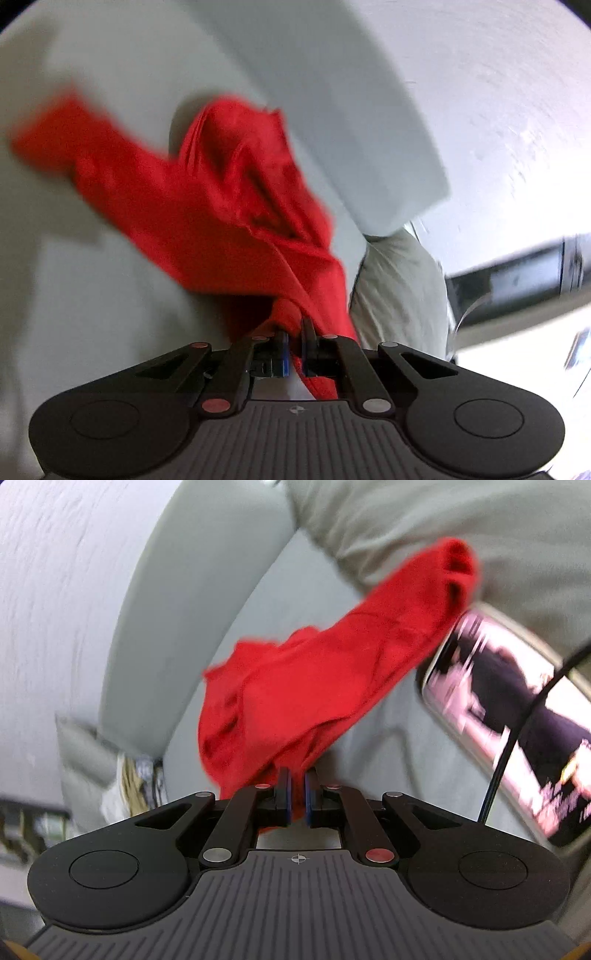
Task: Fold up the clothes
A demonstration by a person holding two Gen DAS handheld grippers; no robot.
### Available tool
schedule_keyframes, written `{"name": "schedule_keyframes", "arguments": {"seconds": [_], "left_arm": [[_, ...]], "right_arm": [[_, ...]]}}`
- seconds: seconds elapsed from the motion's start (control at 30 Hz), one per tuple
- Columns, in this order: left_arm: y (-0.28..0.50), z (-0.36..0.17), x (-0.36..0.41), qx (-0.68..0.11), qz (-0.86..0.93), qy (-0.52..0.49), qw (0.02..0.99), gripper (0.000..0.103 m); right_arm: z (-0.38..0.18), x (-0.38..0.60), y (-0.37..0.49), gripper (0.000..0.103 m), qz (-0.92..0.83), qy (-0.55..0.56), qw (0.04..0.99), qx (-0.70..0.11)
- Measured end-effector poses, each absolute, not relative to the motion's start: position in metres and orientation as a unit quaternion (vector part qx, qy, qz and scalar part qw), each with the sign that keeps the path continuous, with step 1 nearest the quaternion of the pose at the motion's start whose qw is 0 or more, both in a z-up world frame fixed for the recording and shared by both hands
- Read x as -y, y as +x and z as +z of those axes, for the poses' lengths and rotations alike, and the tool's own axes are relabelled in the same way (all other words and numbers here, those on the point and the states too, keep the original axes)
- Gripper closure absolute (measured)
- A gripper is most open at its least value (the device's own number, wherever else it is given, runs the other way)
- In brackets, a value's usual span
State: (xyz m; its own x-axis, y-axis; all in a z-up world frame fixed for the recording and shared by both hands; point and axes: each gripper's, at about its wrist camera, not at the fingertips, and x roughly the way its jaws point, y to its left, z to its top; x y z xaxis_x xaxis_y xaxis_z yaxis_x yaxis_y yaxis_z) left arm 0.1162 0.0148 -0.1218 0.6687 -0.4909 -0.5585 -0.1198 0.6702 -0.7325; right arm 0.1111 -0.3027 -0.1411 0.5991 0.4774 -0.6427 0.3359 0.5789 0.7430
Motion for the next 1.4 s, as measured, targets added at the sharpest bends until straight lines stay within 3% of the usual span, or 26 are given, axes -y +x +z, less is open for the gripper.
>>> {"name": "schedule_keyframes", "arguments": {"seconds": [0.07, 0.13, 0.17, 0.2, 0.57, 0.67, 0.73, 0.87, 0.97, 1.03, 1.07, 1.2, 1.33, 1.4], "left_arm": [[0.091, -0.101, -0.030, -0.382, -0.103, -0.343, 0.852, 0.100], [0.066, -0.096, -0.053, -0.376, -0.072, -0.303, 0.873, 0.100], [0.053, -0.094, -0.064, -0.373, -0.056, -0.284, 0.882, 0.100], [0.048, -0.097, -0.070, -0.373, -0.043, -0.275, 0.885, 0.099], [0.036, -0.130, -0.071, -0.378, -0.020, -0.296, 0.877, 0.099], [0.026, -0.126, -0.086, -0.368, -0.022, -0.309, 0.877, 0.099], [0.026, -0.125, -0.087, -0.365, -0.022, -0.307, 0.878, 0.099], [0.027, -0.122, -0.083, -0.362, -0.034, -0.297, 0.883, 0.099], [0.027, -0.122, -0.082, -0.360, -0.039, -0.292, 0.885, 0.099], [0.026, -0.122, -0.083, -0.360, -0.034, -0.291, 0.886, 0.099], [0.025, -0.122, -0.084, -0.360, -0.031, -0.291, 0.886, 0.099], [0.024, -0.122, -0.086, -0.360, -0.028, -0.289, 0.887, 0.099], [0.025, -0.122, -0.080, -0.365, -0.028, -0.273, 0.889, 0.099], [0.023, -0.123, -0.078, -0.371, -0.026, -0.262, 0.891, 0.099]], "right_arm": [[-0.132, 0.277, 0.094, 0.096, 0.086, 0.415, 0.780, -0.461], [-0.126, 0.254, 0.077, 0.087, 0.127, 0.376, 0.782, -0.480], [-0.124, 0.245, 0.069, 0.069, 0.149, 0.359, 0.780, -0.491], [-0.122, 0.240, 0.060, 0.060, 0.158, 0.339, 0.782, -0.499], [-0.101, 0.258, 0.025, 0.058, 0.153, 0.193, 0.865, -0.438], [-0.107, 0.206, 0.042, 0.039, 0.225, 0.149, 0.866, -0.420], [-0.115, 0.165, 0.049, 0.036, 0.270, 0.086, 0.870, -0.403], [-0.130, 0.102, 0.049, 0.043, 0.301, -0.041, 0.875, -0.376], [-0.137, 0.082, 0.045, 0.054, 0.294, -0.102, 0.883, -0.350], [-0.141, 0.073, 0.046, 0.091, 0.274, -0.138, 0.889, -0.340], [-0.138, 0.076, 0.049, 0.101, 0.255, -0.133, 0.896, -0.340], [-0.096, 0.140, 0.062, 0.102, 0.141, -0.015, 0.941, -0.308], [-0.063, 0.268, 0.086, 0.102, -0.055, 0.166, 0.944, -0.282], [-0.070, 0.324, 0.095, 0.097, -0.110, 0.206, 0.919, -0.316]]}}
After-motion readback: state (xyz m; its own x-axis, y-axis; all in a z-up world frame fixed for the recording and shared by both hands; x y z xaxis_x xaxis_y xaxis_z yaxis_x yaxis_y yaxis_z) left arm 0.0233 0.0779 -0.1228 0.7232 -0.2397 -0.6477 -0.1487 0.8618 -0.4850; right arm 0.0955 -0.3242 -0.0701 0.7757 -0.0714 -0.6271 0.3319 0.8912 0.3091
